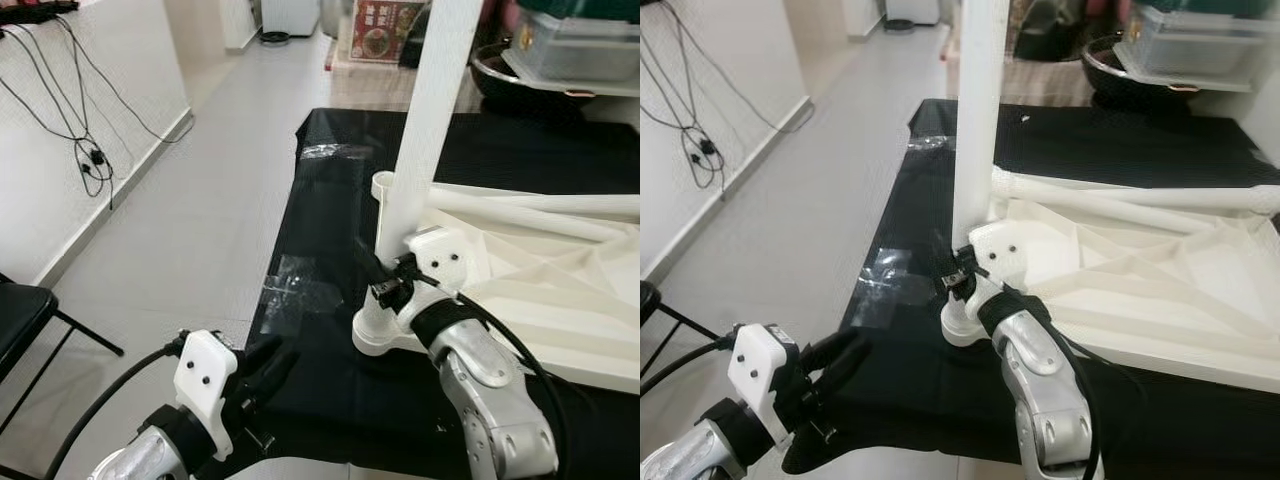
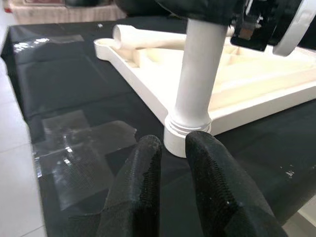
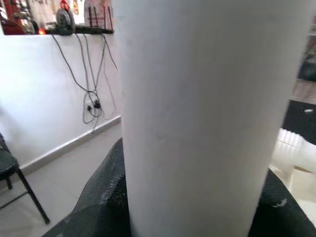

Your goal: Building children table

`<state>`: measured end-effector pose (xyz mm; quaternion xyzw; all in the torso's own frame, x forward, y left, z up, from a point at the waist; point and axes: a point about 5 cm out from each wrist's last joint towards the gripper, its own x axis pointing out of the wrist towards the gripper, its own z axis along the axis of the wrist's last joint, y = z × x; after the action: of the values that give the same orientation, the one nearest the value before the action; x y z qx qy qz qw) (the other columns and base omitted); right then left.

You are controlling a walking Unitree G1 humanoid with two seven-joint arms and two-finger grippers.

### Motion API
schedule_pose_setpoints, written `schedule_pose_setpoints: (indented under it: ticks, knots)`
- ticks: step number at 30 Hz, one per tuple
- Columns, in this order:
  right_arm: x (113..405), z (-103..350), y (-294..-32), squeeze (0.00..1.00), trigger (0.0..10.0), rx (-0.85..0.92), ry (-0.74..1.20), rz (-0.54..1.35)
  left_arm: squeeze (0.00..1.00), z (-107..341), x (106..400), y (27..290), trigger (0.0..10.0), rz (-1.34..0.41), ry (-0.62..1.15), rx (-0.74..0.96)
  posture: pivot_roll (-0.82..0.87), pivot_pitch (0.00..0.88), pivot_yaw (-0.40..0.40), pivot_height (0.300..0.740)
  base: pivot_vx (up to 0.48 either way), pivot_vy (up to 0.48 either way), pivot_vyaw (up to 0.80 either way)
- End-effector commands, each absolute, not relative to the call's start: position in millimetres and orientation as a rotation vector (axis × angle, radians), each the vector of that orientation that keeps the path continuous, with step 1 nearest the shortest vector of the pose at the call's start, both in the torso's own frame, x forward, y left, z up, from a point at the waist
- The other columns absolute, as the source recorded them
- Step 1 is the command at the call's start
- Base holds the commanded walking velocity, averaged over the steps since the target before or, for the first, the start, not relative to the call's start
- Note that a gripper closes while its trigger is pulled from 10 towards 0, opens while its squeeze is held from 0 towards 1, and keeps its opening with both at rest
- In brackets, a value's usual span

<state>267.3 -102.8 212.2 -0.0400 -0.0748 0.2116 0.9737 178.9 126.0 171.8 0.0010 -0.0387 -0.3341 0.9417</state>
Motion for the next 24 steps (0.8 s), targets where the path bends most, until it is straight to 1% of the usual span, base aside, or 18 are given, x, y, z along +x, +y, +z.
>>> schedule_pose_setpoints:
  ticks: [1, 3, 4, 5, 6, 7, 10, 13, 15, 16, 17, 20, 21, 22, 24]
  knots:
    - [272.4, 173.4, -109.1, 0.00, 10.0, -0.073, 0.067, 0.416, 0.00, 172.7, 177.1, 127.1, 10.0, -0.691, -0.070, 0.006, 0.05, 0.168, 0.004, 0.740, 0.000, 0.000, 0.00]
    - [274.0, 179.1, -106.7, 0.00, 10.0, -0.055, 0.042, 0.429, 0.00, 172.3, 177.0, 127.6, 10.0, -0.691, -0.066, 0.006, 0.05, 0.168, 0.004, 0.740, 0.000, 0.000, 0.00]
    - [276.6, 187.1, -105.5, 1.00, 10.0, -0.042, 0.006, 0.464, 0.00, 171.5, 177.1, 128.0, 10.0, -0.690, -0.061, 0.007, 0.05, 0.167, 0.005, 0.740, 0.000, 0.000, 0.00]
    - [280.2, 197.9, -105.0, 1.00, 10.0, -0.020, -0.039, 0.545, 0.00, 170.6, 177.5, 128.1, 10.0, -0.689, -0.058, 0.006, 0.05, 0.166, 0.005, 0.740, 0.000, 0.000, 0.00]
    - [280.2, 197.9, -105.0, 1.00, 10.0, -0.020, -0.039, 0.545, 0.00, 170.6, 177.5, 128.1, 10.0, -0.689, -0.058, 0.006, 0.05, 0.166, 0.005, 0.740, 0.000, 0.000, 0.00]
    - [281.4, 208.1, -104.8, 1.00, 10.0, 0.001, -0.072, 0.636, 0.00, 170.1, 178.0, 127.9, 10.0, -0.688, -0.055, 0.006, 0.05, 0.165, 0.006, 0.740, 0.000, 0.000, 0.00]
    - [284.4, 228.1, -113.5, 1.00, 10.0, -0.038, -0.130, 0.827, 0.00, 169.9, 179.2, 127.1, 10.0, -0.686, -0.051, 0.002, 0.05, 0.162, 0.006, 0.740, 0.000, 0.000, 0.00]
    - [284.5, 230.8, -116.9, 1.00, 10.0, -0.063, -0.137, 0.874, 0.00, 169.8, 179.4, 126.8, 10.0, -0.686, -0.051, 0.001, 0.06, 0.162, 0.006, 0.740, 0.000, 0.000, 0.00]
    - [283.4, 233.7, -124.1, 0.00, 10.0, -0.123, -0.134, 1.021, 0.00, 169.5, 179.9, 126.5, 10.0, -0.686, -0.050, 0.000, 0.06, 0.161, 0.004, 0.740, 0.000, 0.000, 0.00]
    - [283.4, 233.7, -124.1, 0.00, 10.0, -0.123, -0.134, 1.021, 0.00, 169.5, 179.9, 126.5, 10.0, -0.686, -0.050, 0.000, 0.06, 0.161, 0.004, 0.740, 0.000, 0.000, 0.00]
    - [284.9, 235.2, -128.6, 0.00, 10.0, -0.140, -0.117, 1.091, 0.00, 169.5, 179.9, 126.2, 10.0, -0.685, -0.050, 0.000, 0.06, 0.162, 0.002, 0.740, 0.000, 0.000, 0.00]
    - [290.2, 238.4, -133.0, 0.00, 10.0, -0.153, -0.109, 1.137, 0.00, 169.5, 180.0, 125.8, 10.0, -0.685, -0.050, -0.001, 0.06, 0.162, 0.001, 0.740, 0.000, 0.000, 0.00]
    - [297.7, 242.9, -136.8, 0.00, 10.0, -0.149, -0.110, 1.155, 0.00, 169.6, 179.7, 125.4, 10.0, -0.685, -0.050, -0.001, 0.07, 0.163, -0.001, 0.740, 0.000, 0.000, 0.00]
    - [297.7, 242.9, -136.8, 0.00, 10.0, -0.149, -0.110, 1.155, 0.00, 169.6, 179.7, 125.4, 10.0, -0.685, -0.050, -0.001, 0.07, 0.163, -0.001, 0.740, 0.000, 0.000, 0.00]
    - [316.8, 254.7, -142.9, 0.00, 10.0, -0.150, -0.141, 1.158, 0.00, 170.1, 179.8, 125.0, 10.0, -0.684, -0.052, -0.002, 0.07, 0.162, 0.000, 0.740, 0.000, 0.000, 0.00]
